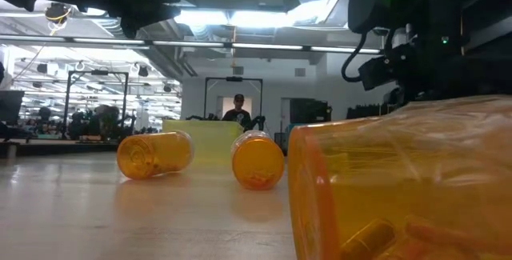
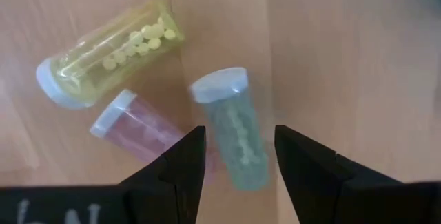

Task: Pick and place medicine bottles into bin by pill shape (circle, oval)
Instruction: Put the right blue pill bottle into the blue bin

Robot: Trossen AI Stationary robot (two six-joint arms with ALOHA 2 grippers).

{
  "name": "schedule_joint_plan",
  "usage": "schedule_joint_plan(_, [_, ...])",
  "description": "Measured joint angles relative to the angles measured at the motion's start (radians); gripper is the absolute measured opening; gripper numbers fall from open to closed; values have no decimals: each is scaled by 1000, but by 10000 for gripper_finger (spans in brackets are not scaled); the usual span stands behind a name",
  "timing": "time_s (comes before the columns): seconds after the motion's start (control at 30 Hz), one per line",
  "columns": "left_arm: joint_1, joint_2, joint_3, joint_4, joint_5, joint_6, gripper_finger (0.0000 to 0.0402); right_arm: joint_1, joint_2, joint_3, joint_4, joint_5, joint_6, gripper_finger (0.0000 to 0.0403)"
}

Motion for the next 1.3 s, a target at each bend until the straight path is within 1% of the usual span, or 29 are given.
schedule_joint_plan(0.33, [0,0,0,0,0,0,165,0,68,0,39,1,4,171])
schedule_joint_plan(0.47, [0,0,0,0,0,0,165,0,89,3,39,-19,18,147])
schedule_joint_plan(0.57, [0,0,0,0,0,0,165,0,87,3,39,-28,78,119])
schedule_joint_plan(0.67, [0,0,0,0,0,0,165,0,65,-3,37,-34,161,93])
schedule_joint_plan(0.73, [0,0,0,0,0,0,165,-7,27,-4,35,-35,222,84])
schedule_joint_plan(0.9, [0,0,0,0,-1,0,165,-34,-103,-3,53,-11,337,85])
schedule_joint_plan(1.0, [0,0,0,0,-1,0,165,-53,-199,-2,87,58,415,86])
schedule_joint_plan(1.1, [0,0,0,1,-1,-1,165,-67,-300,-2,156,174,480,86])
schedule_joint_plan(1.2, [0,0,0,0,-10,-2,165,-68,-374,-2,234,356,500,86])
schedule_joint_plan(1.3, [0,0,0,1,-28,-3,165,-69,-408,-2,306,576,443,86])
